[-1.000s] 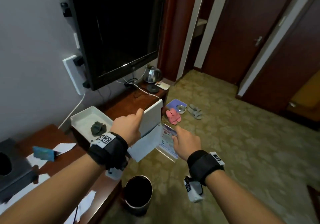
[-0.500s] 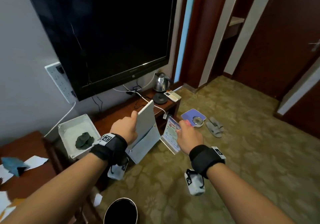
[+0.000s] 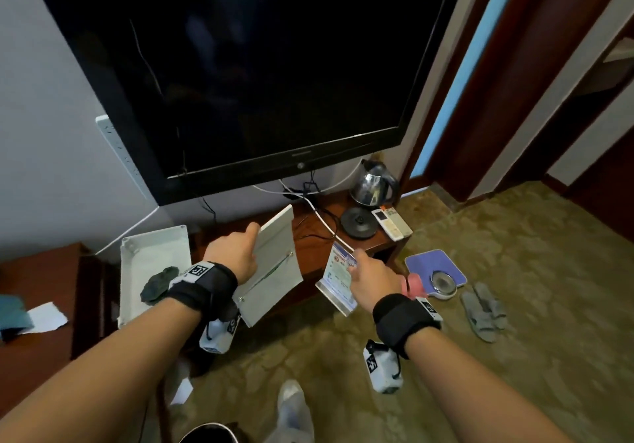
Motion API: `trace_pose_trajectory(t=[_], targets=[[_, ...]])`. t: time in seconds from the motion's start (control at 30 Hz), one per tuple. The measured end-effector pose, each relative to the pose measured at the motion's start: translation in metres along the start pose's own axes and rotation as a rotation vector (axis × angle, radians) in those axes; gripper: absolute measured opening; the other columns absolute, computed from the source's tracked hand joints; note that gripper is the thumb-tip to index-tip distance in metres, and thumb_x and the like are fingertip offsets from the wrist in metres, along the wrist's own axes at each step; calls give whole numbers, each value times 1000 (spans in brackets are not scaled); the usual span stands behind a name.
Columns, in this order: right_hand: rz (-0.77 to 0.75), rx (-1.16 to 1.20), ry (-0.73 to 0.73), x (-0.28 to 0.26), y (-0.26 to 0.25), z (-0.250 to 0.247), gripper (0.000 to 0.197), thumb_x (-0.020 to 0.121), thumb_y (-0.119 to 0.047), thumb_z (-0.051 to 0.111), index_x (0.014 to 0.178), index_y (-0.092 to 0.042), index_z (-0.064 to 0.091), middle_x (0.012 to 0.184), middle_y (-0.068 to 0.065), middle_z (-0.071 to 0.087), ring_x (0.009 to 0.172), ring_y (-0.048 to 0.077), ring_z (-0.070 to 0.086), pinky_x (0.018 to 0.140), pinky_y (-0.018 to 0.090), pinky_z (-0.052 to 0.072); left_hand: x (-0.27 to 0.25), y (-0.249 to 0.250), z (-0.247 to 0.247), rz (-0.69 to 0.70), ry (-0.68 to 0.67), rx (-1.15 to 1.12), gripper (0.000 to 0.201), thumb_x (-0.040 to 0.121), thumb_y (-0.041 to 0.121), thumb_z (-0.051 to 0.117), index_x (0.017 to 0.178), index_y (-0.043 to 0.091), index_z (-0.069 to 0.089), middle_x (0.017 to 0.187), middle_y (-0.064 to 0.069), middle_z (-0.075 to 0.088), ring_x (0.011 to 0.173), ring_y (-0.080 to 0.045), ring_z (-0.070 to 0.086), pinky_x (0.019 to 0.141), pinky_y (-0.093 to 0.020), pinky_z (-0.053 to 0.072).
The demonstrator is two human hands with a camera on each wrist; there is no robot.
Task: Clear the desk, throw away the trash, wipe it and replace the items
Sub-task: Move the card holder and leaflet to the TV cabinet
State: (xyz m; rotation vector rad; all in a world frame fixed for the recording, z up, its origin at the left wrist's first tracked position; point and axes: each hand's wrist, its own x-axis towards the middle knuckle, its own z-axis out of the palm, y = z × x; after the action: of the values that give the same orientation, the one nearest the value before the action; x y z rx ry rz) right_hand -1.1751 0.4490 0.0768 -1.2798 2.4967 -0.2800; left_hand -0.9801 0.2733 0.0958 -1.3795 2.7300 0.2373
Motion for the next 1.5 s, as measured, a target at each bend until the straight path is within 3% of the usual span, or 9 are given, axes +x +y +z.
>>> trace_pose_trajectory(t=[0.17,0.33,0.47,0.67,0.8,1.0,1.17,1.3,1.5], targets=[[11,49,-88,104,10,9,13,93,-21,49,105,-15,48,109,15,68,96,38,64,73,36,50,101,3,14,-45,-89,42,44,91,21,55,131,20,36,111,-6,63,93,-26,65,67,-32,44],[11,65,-160,191,14,19,12,91,-18,53,100,-12,49,103,17,67,95,38,64,76,37,53,169,-1,26,-133,-170,56,48,88,21,55,129,15,33,112,-10,63,98,-31,64,74,-37,50],[-4,69,-268,237,17,41,12,88,-15,54,99,-12,49,104,17,67,96,36,65,78,37,55,205,-6,37,-128,-178,117,51,87,20,54,132,16,33,112,-8,64,97,-31,65,75,-36,52],[-13,-6,-390,272,31,80,25,90,-12,54,114,-6,53,113,17,67,103,34,65,80,34,53,249,-16,41,-125,-157,177,43,91,18,51,131,18,35,112,-7,65,97,-33,65,70,-36,44],[-2,-17,-417,288,33,97,23,91,-14,54,113,-9,52,107,15,68,98,32,67,71,31,50,265,-31,53,-182,-58,109,29,96,21,50,125,23,45,117,-3,63,99,-32,63,67,-36,40],[-6,-10,-365,310,33,109,21,93,-14,54,114,-10,52,105,15,69,96,32,68,77,36,57,272,-40,65,-101,117,6,32,93,19,61,125,18,59,109,-6,66,99,-31,63,86,-41,43],[-14,6,-348,323,39,114,19,93,-12,54,112,-8,52,112,18,68,100,33,68,80,40,59,273,-35,77,87,365,-85,31,75,7,79,105,10,70,88,-9,68,77,-31,65,70,-42,50],[13,-32,-351,325,50,116,20,91,-12,56,110,-7,52,108,17,68,98,34,67,80,39,58,281,-21,82,175,413,-85,24,80,11,72,104,12,70,88,-6,69,77,-30,64,67,-37,47],[42,-32,-307,333,58,115,23,89,-13,59,110,-6,52,107,19,68,97,37,68,79,42,59,298,6,81,192,438,-100,35,75,10,80,108,13,70,86,-6,68,76,-30,64,66,-36,46]])
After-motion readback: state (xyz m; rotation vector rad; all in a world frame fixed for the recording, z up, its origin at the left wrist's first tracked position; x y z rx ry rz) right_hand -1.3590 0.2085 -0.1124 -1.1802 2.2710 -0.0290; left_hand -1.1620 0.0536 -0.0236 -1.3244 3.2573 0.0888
